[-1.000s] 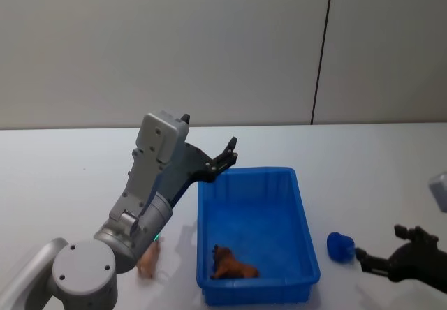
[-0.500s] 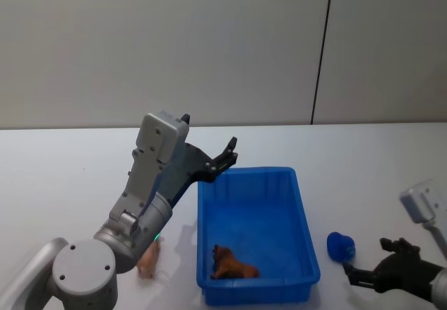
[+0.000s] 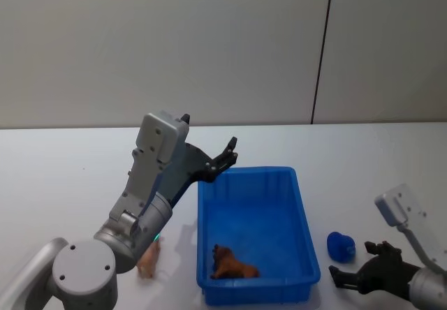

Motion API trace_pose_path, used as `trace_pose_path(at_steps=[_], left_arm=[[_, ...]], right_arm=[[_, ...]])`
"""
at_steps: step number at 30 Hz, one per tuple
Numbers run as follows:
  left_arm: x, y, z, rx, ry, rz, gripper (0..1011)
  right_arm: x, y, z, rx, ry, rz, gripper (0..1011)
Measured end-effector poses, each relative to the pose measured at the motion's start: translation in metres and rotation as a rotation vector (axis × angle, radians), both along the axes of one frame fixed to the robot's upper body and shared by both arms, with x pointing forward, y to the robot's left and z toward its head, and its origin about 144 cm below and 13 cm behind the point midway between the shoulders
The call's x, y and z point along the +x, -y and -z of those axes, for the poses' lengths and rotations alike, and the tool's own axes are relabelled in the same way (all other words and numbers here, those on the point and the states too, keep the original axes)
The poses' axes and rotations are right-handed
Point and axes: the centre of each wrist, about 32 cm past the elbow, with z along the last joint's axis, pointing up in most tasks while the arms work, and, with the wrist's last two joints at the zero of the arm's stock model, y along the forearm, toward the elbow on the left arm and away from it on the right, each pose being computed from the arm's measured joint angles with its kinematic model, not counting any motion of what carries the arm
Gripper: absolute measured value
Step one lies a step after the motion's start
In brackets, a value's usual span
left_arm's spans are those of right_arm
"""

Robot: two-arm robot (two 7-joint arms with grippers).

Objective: Pick up the two dolls from the table and place them into the box.

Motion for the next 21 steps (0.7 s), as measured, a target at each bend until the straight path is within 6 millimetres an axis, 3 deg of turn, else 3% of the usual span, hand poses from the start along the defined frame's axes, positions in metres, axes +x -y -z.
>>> trace_pose_path(at_steps=[21], left_arm=[[0.0,0.0,0.0,0.0,0.0,0.0,1003]], right_arm=[[0.018,-0.016,0.012,-0.004,0.018,0.02,1001]])
